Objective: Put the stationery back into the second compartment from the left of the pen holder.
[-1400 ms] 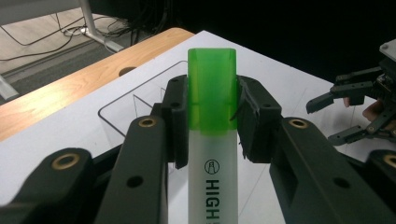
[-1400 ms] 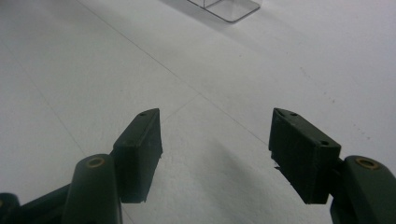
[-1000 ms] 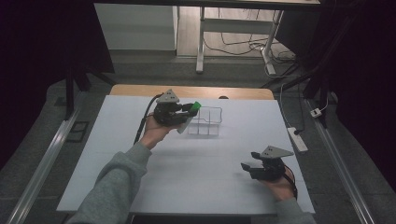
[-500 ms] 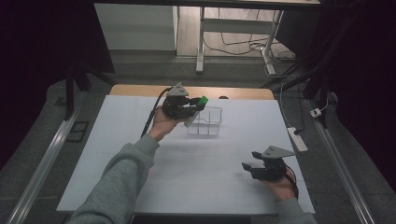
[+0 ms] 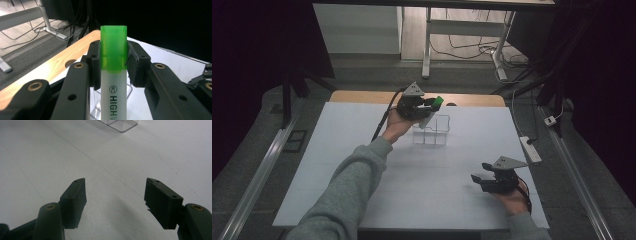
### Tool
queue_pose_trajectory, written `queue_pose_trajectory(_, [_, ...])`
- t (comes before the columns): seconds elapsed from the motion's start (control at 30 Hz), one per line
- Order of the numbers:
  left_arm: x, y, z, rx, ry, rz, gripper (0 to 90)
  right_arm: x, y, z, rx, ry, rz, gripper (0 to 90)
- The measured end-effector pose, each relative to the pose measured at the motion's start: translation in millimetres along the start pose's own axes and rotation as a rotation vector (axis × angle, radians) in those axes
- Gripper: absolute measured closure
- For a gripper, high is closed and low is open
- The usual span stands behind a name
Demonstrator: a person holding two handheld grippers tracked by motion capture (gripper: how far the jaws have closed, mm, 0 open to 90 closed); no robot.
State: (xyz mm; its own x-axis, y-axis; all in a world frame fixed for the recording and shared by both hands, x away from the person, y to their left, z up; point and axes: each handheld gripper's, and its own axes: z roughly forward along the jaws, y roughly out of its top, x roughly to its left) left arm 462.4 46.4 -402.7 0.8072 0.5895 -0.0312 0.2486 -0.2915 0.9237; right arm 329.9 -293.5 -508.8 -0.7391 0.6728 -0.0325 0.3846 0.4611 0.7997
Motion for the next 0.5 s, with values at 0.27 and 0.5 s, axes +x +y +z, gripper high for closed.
queue_pose_trajectory(0.27, [5.4,2.1,15.2,0.006,-0.011,-0.012,66.6,0.1,-1.1,1.6,0.013,0.002,-0.002,33.9])
queue_pose_trajectory(0.5, [5.5,6.1,23.0,-0.004,-0.011,0.002,66.6,0.2,-1.3,1.7,0.014,0.0,0.002,33.9])
